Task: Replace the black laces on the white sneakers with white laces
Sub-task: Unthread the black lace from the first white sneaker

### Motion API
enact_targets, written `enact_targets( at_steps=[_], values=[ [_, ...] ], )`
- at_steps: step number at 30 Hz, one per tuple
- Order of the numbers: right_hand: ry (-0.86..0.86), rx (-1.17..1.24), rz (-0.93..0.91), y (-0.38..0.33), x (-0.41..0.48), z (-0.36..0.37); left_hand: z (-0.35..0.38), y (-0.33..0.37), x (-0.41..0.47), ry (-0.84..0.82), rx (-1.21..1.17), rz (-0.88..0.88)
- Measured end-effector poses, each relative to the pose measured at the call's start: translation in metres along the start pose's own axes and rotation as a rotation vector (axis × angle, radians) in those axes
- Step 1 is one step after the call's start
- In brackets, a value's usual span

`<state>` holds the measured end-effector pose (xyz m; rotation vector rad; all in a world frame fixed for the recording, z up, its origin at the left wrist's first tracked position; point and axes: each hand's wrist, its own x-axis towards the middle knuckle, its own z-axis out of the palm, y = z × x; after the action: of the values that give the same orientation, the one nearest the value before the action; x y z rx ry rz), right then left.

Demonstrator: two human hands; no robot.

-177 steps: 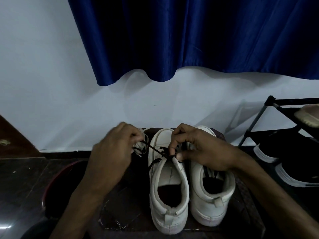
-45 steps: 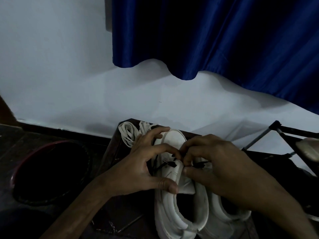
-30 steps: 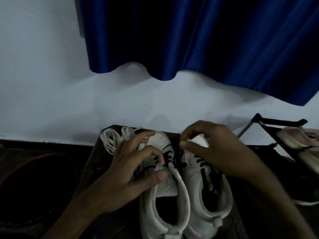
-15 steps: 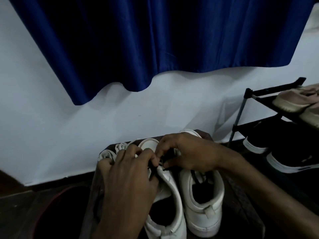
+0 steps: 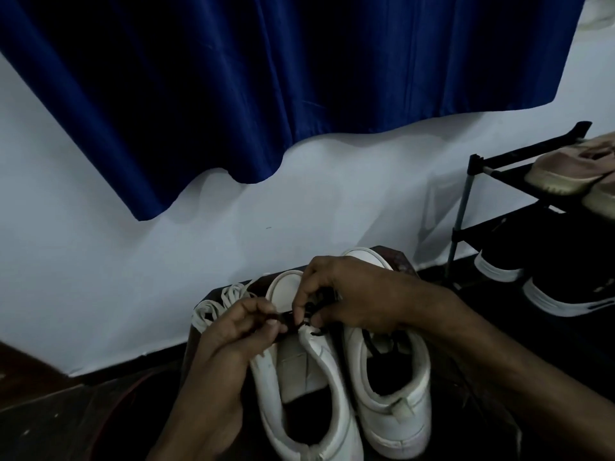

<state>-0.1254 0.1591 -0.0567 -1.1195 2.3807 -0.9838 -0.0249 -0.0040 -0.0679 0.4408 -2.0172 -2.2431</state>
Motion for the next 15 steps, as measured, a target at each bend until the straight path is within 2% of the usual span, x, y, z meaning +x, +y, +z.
enact_targets(
  at_steps=[2, 5, 7, 8, 15],
  values=[
    [-0.003, -0.014, 0.005, -0.001, 0.0, 0.0, -0.003, 0.007, -0.002, -0.036, 0.053, 0.018],
    [0.003, -0.044, -0.001, 0.001, 0.001, 0.001, -0.006, 0.02, -0.006, -0.146, 0.533, 0.253],
    [0.01, -0.061, -0.004, 0.002, 0.002, 0.003, -0.004, 0.021, -0.005, -0.128, 0.84, 0.375],
    [0.011, -0.062, -0.002, 0.001, 0.002, 0.003, -0.003, 0.021, -0.003, -0.105, 0.919, 0.398],
    [0.014, -0.068, -0.02, -0.002, 0.002, 0.003, -0.01, 0.019, 0.001, -0.046, 0.997, 0.373]
  ],
)
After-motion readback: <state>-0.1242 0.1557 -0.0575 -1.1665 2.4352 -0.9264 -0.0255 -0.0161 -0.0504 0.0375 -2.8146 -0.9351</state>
